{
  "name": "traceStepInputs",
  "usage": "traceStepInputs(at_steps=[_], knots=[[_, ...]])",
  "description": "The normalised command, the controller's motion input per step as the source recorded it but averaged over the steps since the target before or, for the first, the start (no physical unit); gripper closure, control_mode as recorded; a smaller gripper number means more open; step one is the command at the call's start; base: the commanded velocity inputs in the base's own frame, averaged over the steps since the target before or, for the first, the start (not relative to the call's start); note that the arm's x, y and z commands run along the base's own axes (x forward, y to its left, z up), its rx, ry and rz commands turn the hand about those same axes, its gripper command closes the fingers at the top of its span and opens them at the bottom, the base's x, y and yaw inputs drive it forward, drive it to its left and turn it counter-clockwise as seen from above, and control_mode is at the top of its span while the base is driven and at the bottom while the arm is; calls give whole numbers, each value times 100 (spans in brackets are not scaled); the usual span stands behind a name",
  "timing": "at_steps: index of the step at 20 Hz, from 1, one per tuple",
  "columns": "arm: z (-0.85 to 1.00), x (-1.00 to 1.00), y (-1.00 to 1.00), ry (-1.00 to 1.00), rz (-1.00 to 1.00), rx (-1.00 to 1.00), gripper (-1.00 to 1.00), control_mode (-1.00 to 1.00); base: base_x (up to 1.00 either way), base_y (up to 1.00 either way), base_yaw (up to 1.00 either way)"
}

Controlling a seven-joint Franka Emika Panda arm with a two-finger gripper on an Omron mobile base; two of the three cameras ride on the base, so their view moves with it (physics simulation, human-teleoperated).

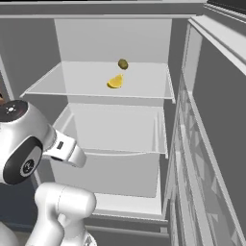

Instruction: Grab a lemon wedge from the fridge and one ice cube from the ice bowl, and put them in the glass of lemonade.

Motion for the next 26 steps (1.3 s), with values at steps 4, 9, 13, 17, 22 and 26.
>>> traceStepInputs(at_steps=[4, 9, 13, 17, 22, 26], knots=[[14, 0, -10, -12, -2, 0, -100, -100, 0, 0, 0], [48, 0, -9, -21, -1, 0, -100, -100, 0, 0, 0], [53, 1, -2, -19, 0, 0, -100, -100, 0, 0, 0], [51, 6, -6, -2, -2, 0, -100, -100, 0, 0, 0], [35, 29, -2, 1, -6, 0, -100, -100, 0, 0, 0], [18, 33, 0, 1, -7, 0, -100, -100, 0, 0, 0]])
